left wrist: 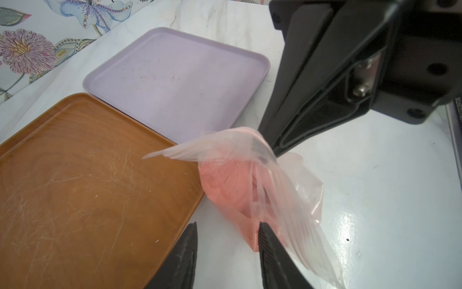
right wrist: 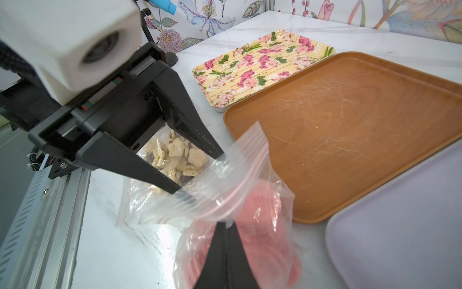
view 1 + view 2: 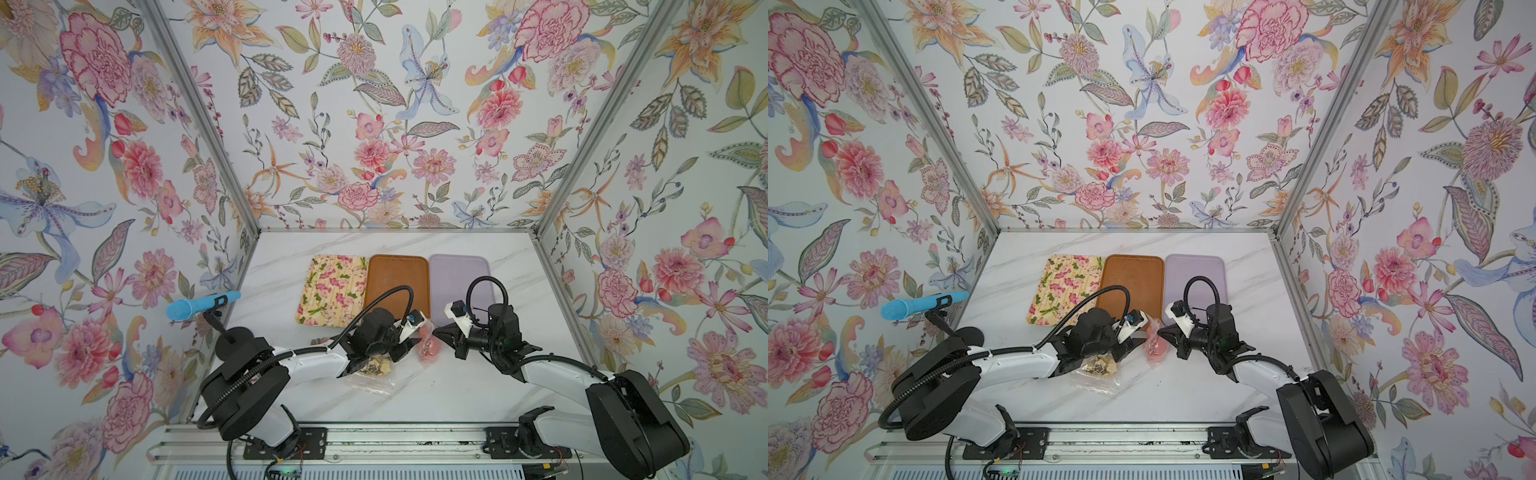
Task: Pour cookies out of the ziploc bag
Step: Open the ziploc bag at the center of the board.
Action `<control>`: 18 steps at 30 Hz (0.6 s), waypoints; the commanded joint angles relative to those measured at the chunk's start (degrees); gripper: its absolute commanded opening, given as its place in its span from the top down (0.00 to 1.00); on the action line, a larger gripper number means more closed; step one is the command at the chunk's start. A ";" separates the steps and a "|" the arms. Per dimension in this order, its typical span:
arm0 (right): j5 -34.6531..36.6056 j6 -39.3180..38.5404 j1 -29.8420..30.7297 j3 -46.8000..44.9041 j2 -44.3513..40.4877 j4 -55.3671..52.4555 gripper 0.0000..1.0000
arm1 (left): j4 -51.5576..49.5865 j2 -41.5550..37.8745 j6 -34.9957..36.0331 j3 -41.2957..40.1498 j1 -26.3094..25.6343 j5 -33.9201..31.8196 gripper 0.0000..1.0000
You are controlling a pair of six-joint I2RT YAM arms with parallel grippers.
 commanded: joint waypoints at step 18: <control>-2.46 -0.36 -0.33 -0.13 -0.26 1.28 1.00 | 0.61 6.60 3.16 6.16 0.34 10.41 0.60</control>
